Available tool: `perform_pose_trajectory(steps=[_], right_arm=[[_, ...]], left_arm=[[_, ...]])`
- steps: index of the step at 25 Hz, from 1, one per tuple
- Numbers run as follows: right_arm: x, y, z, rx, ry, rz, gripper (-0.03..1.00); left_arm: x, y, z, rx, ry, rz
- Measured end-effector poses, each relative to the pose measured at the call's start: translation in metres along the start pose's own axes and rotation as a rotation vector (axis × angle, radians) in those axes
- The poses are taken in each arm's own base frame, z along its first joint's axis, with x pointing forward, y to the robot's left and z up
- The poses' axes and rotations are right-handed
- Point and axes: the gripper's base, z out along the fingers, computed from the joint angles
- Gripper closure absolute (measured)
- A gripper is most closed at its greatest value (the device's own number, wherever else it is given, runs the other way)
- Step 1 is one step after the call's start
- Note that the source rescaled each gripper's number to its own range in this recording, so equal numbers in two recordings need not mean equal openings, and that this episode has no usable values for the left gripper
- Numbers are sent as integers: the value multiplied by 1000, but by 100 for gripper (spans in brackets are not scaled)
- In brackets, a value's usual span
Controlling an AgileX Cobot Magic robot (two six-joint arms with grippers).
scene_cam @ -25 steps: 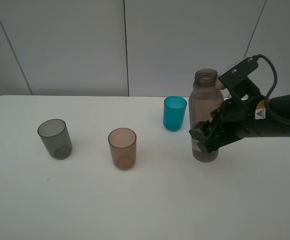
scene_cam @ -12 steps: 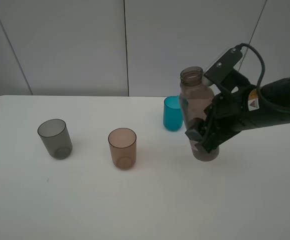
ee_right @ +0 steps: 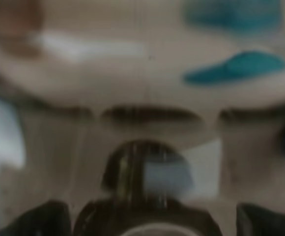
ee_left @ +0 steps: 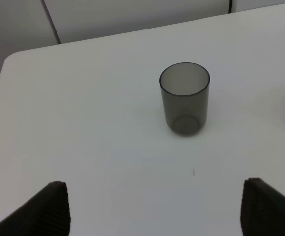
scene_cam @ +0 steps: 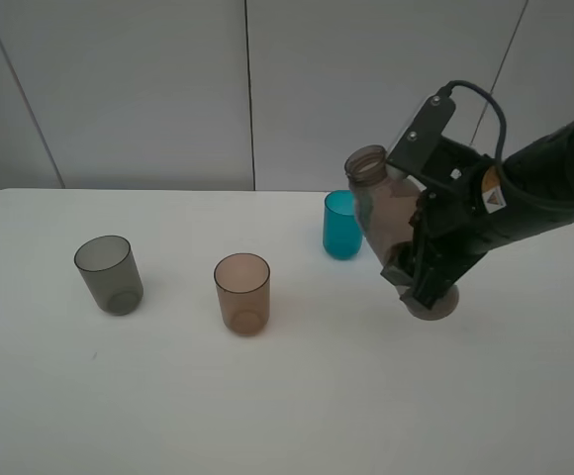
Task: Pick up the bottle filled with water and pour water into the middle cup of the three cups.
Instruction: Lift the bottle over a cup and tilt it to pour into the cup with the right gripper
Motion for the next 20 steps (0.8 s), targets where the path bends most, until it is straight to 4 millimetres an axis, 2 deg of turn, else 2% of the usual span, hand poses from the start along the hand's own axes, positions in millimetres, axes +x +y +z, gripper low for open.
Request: perform_pose_trajectory(steps=[13,20], right_arm=[[-19,-11,23,-31,178,-21,97],[-45,-7,33,-48,280,-89,97]], left_arm=[[0,0,0,0,0,0],[0,0,0,0,0,0]])
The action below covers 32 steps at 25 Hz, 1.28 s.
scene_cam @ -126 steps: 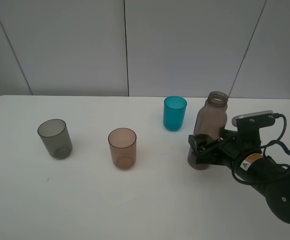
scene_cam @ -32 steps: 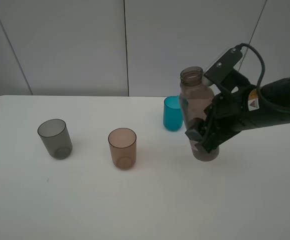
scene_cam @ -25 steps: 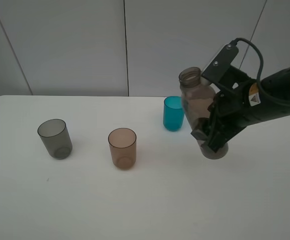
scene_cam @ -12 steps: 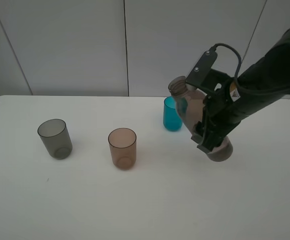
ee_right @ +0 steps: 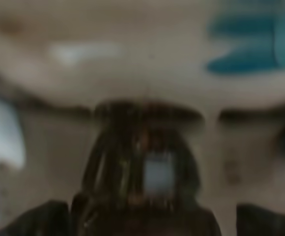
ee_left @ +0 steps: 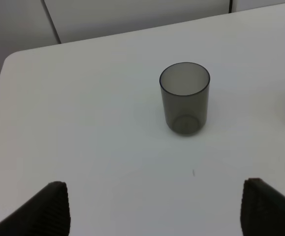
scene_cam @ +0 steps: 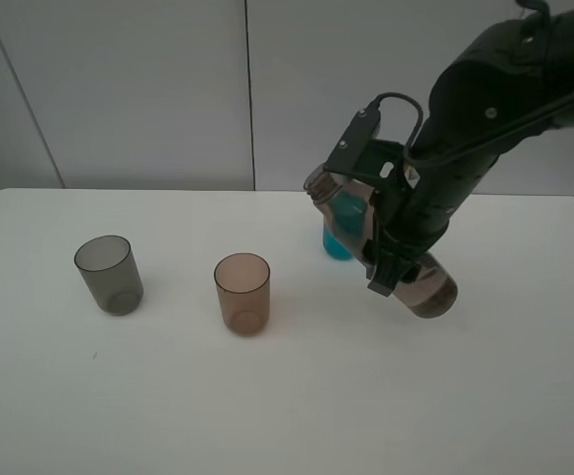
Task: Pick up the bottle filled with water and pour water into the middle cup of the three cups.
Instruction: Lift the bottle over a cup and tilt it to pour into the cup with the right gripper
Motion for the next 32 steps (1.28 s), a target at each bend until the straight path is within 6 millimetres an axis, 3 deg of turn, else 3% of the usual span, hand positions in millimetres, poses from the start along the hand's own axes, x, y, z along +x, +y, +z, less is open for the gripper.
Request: perform_pose_trajectory(steps=[8,32], right_arm=[[-9,-1,10,28,127,-75,97],[-60,24,27,83,318,-278,97]], left_arm=[[0,0,0,0,0,0],[0,0,0,0,0,0]])
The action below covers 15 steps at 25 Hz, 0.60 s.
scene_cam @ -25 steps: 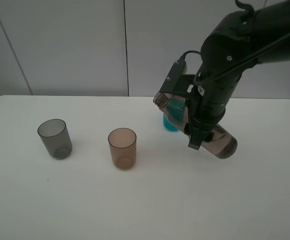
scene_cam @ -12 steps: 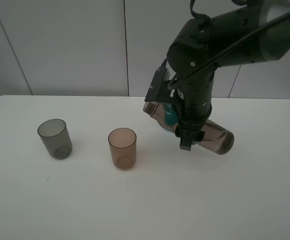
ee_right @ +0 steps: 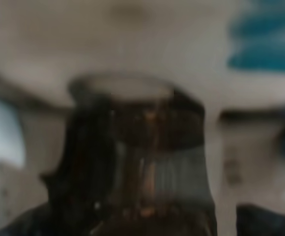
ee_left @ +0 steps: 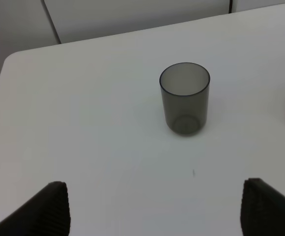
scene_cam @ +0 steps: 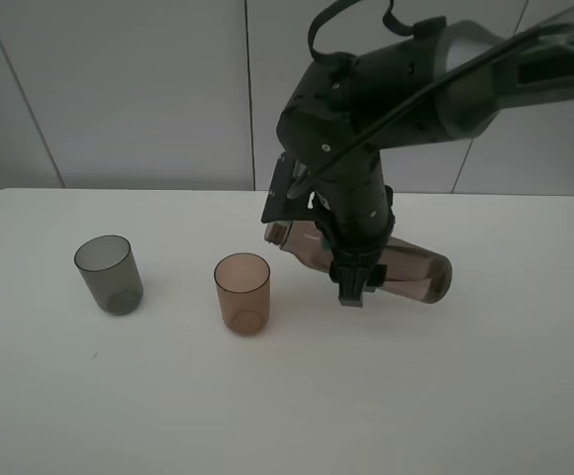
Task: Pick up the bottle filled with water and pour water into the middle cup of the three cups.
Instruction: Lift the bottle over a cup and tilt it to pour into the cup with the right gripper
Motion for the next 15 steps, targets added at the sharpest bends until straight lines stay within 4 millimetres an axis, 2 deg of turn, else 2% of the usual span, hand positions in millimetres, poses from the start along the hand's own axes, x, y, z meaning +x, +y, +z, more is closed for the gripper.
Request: perform_pose_trajectory(steps=[10,15], right_arm=[[-16,7,6,63,28,-83,97],[-22,7,-1,86,11,-90,97]], left_arm=[[0,0,0,0,0,0],[0,0,0,0,0,0]])
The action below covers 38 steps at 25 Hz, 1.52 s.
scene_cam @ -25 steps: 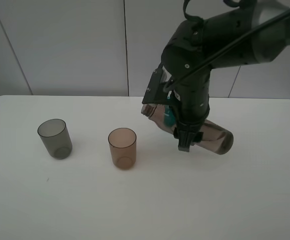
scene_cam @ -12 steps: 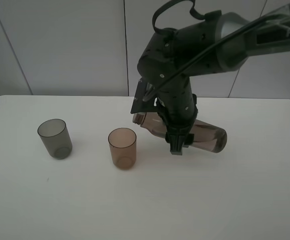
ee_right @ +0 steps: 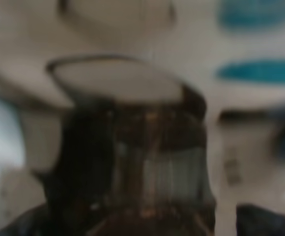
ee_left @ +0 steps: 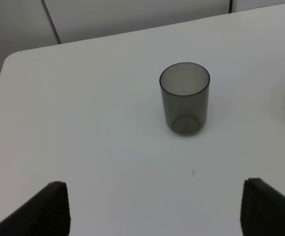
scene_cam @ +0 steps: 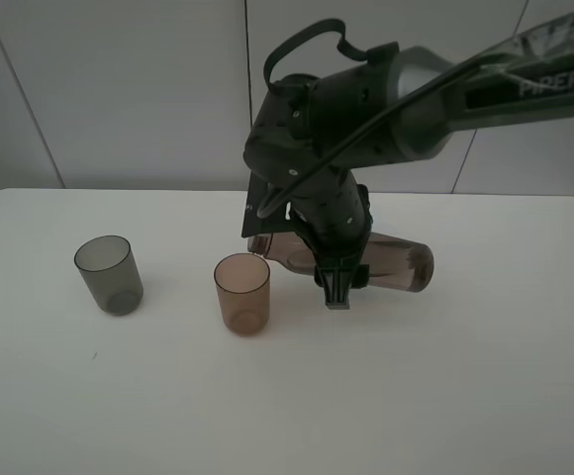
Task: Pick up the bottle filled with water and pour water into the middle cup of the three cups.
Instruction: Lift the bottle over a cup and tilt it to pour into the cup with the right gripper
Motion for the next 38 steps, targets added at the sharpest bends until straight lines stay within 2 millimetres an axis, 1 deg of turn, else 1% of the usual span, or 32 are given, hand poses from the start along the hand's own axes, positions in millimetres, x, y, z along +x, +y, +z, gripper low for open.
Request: perform_pose_trajectory(steps=[3,8,12,18,22,38], right_arm=[[-3,-1,-2,19,-5,-10,97],[-5,0,3,27,10,-40,97],[-11,4,1,68,19,-82,97],[-17,7,7,102,40,-125,97],[-20,8,7,125,45,-145,97],[-19,-2,4,245,73,-212,97]], left_arm=[[0,0,0,0,0,0],[0,0,0,0,0,0],[0,0,0,0,0,0],[0,0,0,0,0,0],[0,0,0,0,0,0],[0,0,0,0,0,0]])
